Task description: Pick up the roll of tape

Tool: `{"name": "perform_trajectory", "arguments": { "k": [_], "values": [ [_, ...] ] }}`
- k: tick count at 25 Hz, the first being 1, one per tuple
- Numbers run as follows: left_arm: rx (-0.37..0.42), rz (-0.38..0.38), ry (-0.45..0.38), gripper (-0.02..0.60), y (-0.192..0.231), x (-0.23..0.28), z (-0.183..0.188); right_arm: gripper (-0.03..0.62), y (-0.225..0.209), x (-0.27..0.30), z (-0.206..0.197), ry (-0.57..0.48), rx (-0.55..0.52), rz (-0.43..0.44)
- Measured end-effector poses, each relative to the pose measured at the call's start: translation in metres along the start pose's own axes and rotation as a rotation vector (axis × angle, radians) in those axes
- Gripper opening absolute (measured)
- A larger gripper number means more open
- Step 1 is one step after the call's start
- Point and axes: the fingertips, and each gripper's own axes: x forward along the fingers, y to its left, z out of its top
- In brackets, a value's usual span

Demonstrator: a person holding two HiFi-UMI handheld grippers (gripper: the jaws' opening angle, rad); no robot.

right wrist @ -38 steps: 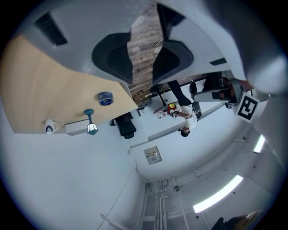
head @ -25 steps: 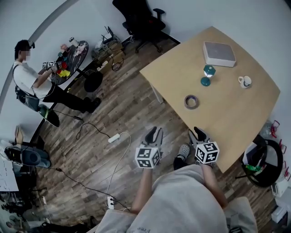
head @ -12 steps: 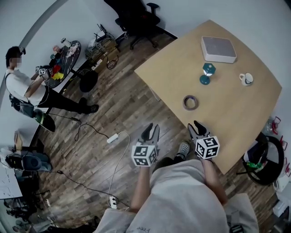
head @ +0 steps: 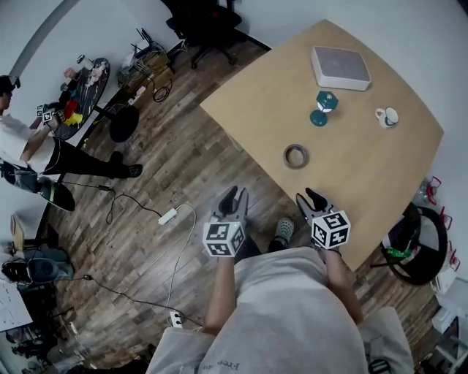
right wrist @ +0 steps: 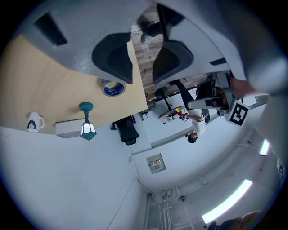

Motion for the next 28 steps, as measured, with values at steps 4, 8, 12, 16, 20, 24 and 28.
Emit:
{"name": "perform_trajectory", "arguments": {
  "k": [4, 8, 12, 16, 20, 24, 28],
  "values": [
    [0.022, -0.028, 0.002, 0.098, 0.007, 0.012, 0.012, 0.141, -0.021, 0.01, 0.004, 0.031, -0.032, -0.016],
    [0.037, -0.058, 0.017, 0.098, 0.015, 0.018, 0.02, 0.141, -0.032, 0.027, 0.011, 0.099, -0.098, 0.013],
    [0.044, -0.085, 0.022, 0.098, 0.019, 0.019, 0.026, 0.141, -0.037, 0.042, 0.026, 0.164, -0.206, 0.055],
    [0.047, -0.098, 0.023, 0.098, 0.016, 0.018, 0.024, 0.141, -0.048, 0.055, 0.025, 0.272, -0.327, 0.1],
    [0.039, -0.092, 0.031, 0.098, 0.017, 0.012, 0.016, 0.141, -0.049, 0.066, 0.017, 0.366, -0.388, 0.165],
    [0.024, -0.072, 0.028, 0.098, 0.024, 0.005, 0.011, 0.141, -0.051, 0.077, 0.008, 0.442, -0.459, 0.204],
    [0.014, -0.045, 0.026, 0.098, 0.032, 0.001, 0.009, 0.141, -0.057, 0.087, -0.003, 0.5, -0.516, 0.216]
  ]
}}
